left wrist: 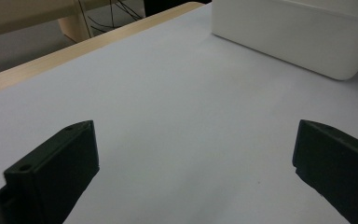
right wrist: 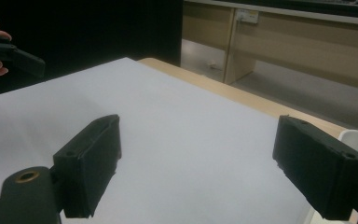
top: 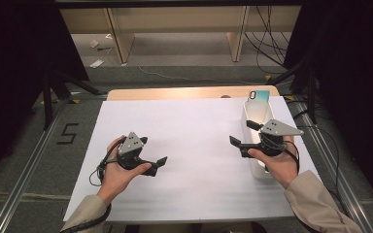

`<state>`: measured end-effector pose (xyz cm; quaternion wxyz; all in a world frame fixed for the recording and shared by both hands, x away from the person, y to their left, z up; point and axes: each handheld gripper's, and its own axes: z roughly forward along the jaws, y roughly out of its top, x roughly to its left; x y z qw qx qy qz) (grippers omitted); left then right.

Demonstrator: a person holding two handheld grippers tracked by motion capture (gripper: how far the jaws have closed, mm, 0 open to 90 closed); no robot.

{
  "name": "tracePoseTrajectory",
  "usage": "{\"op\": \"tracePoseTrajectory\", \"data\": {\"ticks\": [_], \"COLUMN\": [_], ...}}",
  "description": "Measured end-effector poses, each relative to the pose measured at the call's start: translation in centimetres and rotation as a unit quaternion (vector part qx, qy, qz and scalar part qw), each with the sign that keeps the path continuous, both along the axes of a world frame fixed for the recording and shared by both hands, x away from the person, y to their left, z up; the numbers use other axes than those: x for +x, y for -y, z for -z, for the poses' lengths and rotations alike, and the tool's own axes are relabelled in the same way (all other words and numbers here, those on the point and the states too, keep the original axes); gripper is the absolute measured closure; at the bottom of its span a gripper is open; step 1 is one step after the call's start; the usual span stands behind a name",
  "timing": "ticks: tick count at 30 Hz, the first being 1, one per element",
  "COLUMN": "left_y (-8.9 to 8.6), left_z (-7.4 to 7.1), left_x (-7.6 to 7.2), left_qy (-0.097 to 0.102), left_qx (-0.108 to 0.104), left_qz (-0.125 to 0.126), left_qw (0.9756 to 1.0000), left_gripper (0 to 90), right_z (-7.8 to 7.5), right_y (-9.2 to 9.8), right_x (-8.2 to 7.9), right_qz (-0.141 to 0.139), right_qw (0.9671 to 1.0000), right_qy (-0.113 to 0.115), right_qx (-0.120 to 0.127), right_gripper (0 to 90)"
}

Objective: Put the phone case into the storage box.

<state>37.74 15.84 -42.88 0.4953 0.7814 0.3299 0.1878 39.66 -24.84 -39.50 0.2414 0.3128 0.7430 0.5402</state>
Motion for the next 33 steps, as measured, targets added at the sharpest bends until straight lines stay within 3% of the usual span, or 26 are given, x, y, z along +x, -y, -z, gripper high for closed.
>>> {"op": "tracePoseTrajectory", "data": {"ticks": [33], "left_y": [-0.07], "left_z": [-0.04], "left_x": [0.03], "left_qy": [-0.003], "left_qx": [-0.008], "left_qz": [0.0], "left_qw": [1.0], "left_gripper": [0.0], "right_z": [-0.14], "right_y": [0.04], "right_x": [-0.43], "right_qz": [-0.008], "right_qw": [0.9999], "right_qy": [-0.002], "right_qx": [0.006], "right_gripper": [17.8]}}
